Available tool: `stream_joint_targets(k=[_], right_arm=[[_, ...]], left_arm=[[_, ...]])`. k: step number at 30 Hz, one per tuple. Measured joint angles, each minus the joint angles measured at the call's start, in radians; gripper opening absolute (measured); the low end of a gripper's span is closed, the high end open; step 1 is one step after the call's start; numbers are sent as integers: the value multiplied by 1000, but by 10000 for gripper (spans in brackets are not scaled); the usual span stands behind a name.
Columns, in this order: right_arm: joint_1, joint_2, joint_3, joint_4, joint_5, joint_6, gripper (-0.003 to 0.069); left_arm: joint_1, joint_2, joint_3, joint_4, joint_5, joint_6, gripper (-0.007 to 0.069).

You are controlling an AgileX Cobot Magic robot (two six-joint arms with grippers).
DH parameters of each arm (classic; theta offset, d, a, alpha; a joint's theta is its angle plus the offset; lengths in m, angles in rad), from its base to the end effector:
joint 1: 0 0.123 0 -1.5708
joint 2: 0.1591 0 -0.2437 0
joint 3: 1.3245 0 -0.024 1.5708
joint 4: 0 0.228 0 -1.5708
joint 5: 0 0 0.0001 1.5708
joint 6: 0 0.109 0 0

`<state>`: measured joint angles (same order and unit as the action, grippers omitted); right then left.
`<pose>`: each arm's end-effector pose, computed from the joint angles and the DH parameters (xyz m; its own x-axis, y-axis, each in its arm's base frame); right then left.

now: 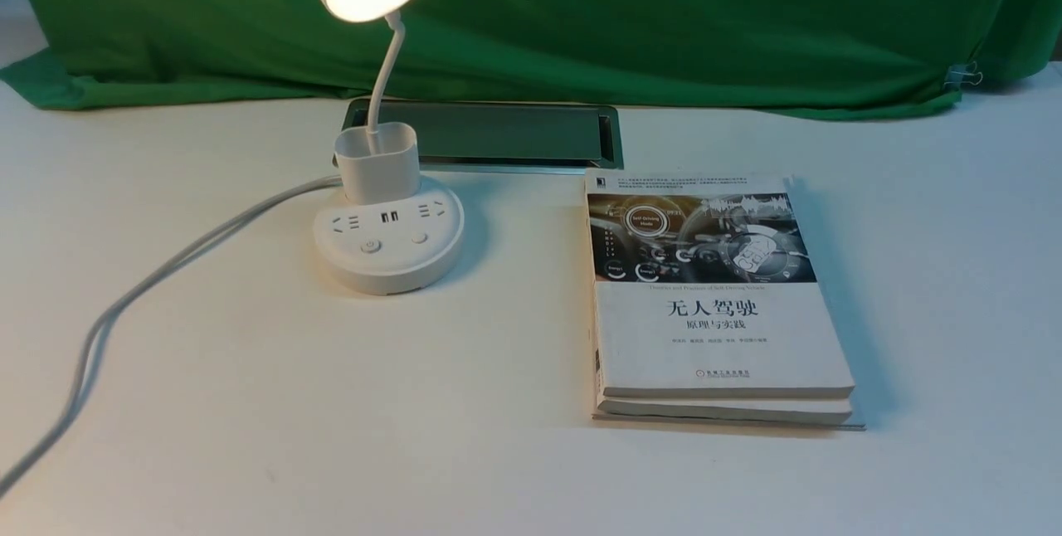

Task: Turn on the desk lamp on the white desktop with your hand.

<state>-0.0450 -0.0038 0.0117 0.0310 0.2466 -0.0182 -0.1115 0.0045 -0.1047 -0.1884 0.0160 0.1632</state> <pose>0.0920 -0.0033 0.1844 -0.1658 0.0193 -0.9860 0.0395 0.9991 0.0130 0.0859 -0.0100 0.2473 0.1668 -0.0440 -0.9850 0.1184 0.9927 -0.0243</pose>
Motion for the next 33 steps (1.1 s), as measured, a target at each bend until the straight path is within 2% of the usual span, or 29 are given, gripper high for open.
stream_joint_targets(k=[2,6,10,15,33], right_arm=[[0,0,0,0,1,0,241],[0,0,0,0,1,0,241],[0,0,0,0,1,0,241],[0,0,0,0,1,0,241],[0,0,0,0,1,0,241]], left_arm=[[32,-2,16,30,70,-78,1],[48,-2,90,58,69,-163,1],[37,-5,108,78,80,-172,1],[-24,-7,110,89,214,-181,1],[-32,-7,110,94,227,-163,1]])
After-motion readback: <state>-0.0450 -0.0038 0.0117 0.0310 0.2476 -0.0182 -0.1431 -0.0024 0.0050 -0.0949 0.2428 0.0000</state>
